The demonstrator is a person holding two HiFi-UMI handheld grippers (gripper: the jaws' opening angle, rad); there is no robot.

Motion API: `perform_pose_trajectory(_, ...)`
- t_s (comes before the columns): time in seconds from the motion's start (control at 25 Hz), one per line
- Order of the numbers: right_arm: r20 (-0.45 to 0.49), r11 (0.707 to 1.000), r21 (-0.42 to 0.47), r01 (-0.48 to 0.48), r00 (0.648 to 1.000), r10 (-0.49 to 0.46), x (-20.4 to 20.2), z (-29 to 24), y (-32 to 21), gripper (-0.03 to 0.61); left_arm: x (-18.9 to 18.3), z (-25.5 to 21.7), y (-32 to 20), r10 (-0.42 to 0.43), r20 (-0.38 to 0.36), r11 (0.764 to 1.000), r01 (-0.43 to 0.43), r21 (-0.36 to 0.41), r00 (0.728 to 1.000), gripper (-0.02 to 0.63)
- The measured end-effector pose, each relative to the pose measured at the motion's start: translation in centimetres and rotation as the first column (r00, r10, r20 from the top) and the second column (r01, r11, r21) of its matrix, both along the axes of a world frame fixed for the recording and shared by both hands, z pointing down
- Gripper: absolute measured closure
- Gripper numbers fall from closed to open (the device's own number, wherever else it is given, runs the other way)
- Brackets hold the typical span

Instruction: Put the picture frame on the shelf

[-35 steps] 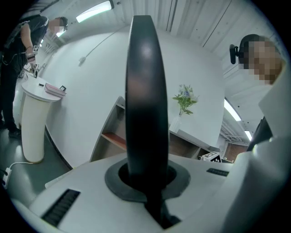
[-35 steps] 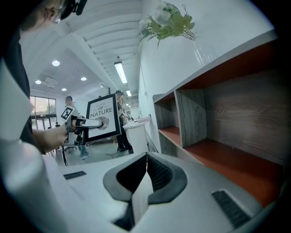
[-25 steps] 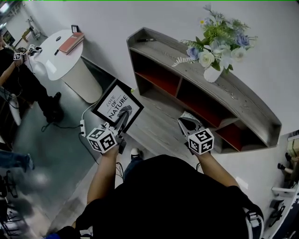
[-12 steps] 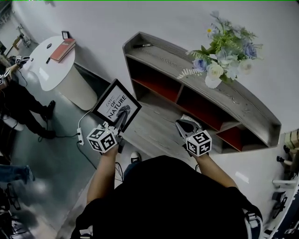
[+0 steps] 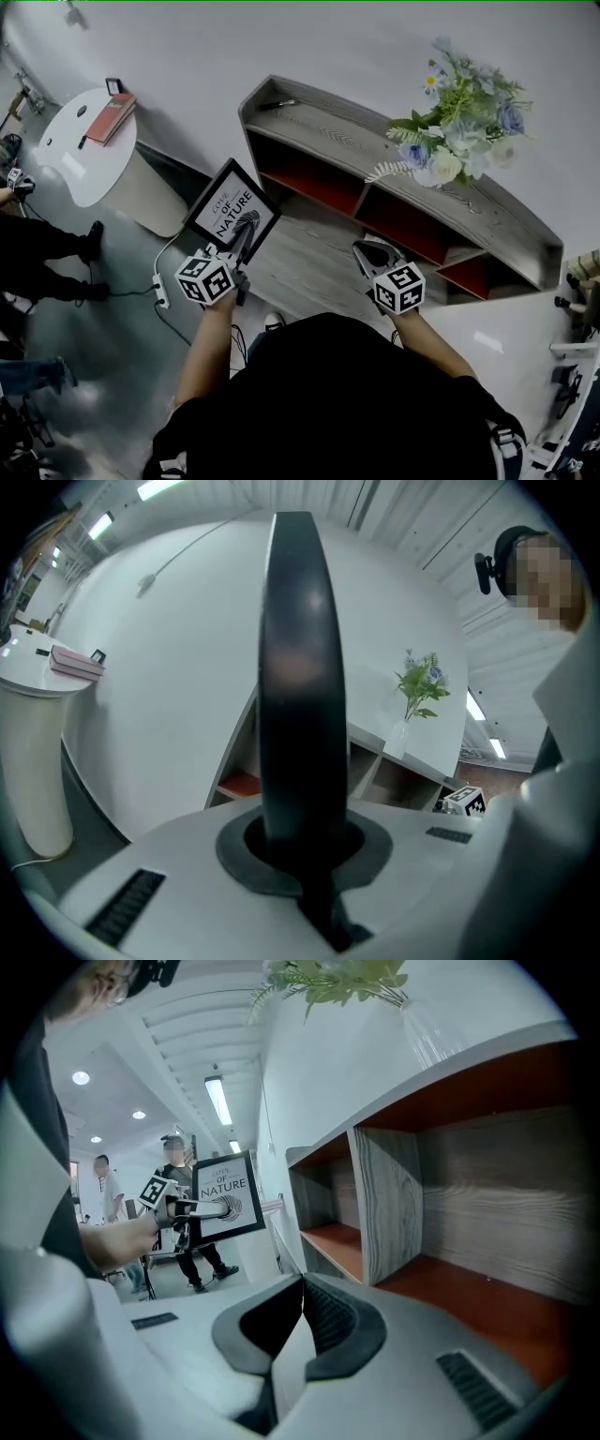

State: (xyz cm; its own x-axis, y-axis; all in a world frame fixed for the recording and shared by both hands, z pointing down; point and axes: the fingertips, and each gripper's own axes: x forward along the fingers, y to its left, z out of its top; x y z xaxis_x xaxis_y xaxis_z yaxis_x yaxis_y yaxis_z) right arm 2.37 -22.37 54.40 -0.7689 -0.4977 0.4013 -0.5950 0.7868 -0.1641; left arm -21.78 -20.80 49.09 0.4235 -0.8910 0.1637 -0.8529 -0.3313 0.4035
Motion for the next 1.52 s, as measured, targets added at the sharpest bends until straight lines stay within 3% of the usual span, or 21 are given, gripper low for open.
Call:
perform_pose_trajectory(0.84,-0.021,0.994,-0.013,-0.104,0.994,0.104,-2.1,0.1,-1.7,0.565,-2.1,2.3,-5.8,0.09,0.056,0.996,-0.089,-0.02,0.994,0.586)
perform_pose_trajectory(1.52,-0.052,0.988,-0.02,-0.15,0.987,0.149,-0.9,0.3,-2.5,0.565,-1.8,4.4,-9.1,0.123,0.069,0.992,-0.121,-0.042,0.99,0.586)
